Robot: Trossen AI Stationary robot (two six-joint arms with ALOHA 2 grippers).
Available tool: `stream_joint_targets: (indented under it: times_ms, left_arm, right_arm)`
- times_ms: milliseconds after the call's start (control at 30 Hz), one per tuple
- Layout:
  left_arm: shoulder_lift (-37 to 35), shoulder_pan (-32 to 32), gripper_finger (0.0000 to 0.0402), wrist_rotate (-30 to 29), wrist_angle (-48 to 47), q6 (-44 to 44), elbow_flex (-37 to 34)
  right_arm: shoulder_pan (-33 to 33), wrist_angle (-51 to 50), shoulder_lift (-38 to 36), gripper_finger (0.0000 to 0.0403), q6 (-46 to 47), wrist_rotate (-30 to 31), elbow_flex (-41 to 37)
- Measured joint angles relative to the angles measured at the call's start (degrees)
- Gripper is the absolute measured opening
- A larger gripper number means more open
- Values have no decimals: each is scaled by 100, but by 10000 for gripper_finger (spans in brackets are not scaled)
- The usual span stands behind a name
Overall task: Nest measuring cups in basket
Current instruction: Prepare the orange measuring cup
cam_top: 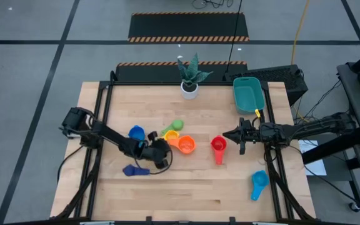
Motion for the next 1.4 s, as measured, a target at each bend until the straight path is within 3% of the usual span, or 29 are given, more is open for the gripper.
stream_joint_targets:
  times_ms: [367, 633, 733, 1133, 1400]
  left_arm:
    - [0, 1091, 124, -66, -23, 1197, -2]
    - [-14, 1621, 124, -97, -7, 1483, -11]
    - [-80, 1638, 124, -13, -9, 1491, -20]
    - [-152, 1073, 124, 1356, 856, 2175, -27]
    - [-153, 465, 124, 1720, 1247, 2190, -22]
  right_arm:
    - [0, 1, 0, 0, 0, 2, 0]
    - [0, 0, 0, 0, 143, 2, -1]
    - [0, -2, 0, 0, 149, -9, 0]
    - [0, -4, -1, 0, 155, -15, 0]
    - [0, -6, 0, 0, 280, -15, 0]
